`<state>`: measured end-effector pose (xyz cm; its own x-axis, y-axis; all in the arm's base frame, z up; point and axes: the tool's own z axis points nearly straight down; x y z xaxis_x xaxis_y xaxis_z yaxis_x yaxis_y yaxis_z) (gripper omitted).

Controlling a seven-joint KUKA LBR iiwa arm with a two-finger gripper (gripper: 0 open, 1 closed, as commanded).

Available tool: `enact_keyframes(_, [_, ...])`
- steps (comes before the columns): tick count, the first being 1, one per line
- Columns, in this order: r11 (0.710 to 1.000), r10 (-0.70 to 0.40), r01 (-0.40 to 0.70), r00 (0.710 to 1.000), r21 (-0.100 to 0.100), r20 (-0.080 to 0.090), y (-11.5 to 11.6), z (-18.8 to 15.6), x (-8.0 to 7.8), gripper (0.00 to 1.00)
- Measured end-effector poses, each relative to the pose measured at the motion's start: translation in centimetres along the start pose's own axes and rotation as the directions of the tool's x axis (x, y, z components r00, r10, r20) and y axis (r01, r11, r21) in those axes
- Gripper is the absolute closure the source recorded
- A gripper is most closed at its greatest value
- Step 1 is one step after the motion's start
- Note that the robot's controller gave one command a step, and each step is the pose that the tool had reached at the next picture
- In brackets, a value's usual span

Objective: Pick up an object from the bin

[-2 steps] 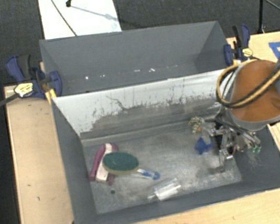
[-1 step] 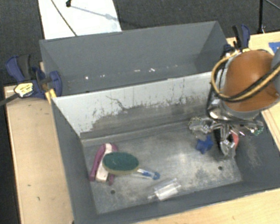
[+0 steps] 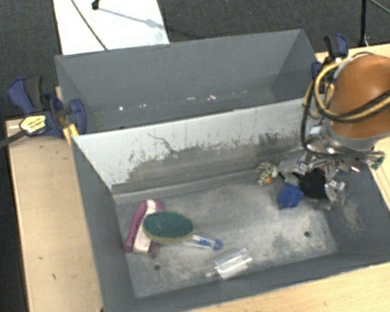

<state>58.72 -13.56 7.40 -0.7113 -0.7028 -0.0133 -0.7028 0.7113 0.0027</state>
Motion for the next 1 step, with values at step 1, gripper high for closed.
enact_keyframes(1, [1.000, 0.030, -0.030, 1.000, 0.006, -0.007, 0.30, 0.06, -0.48, 0.00])
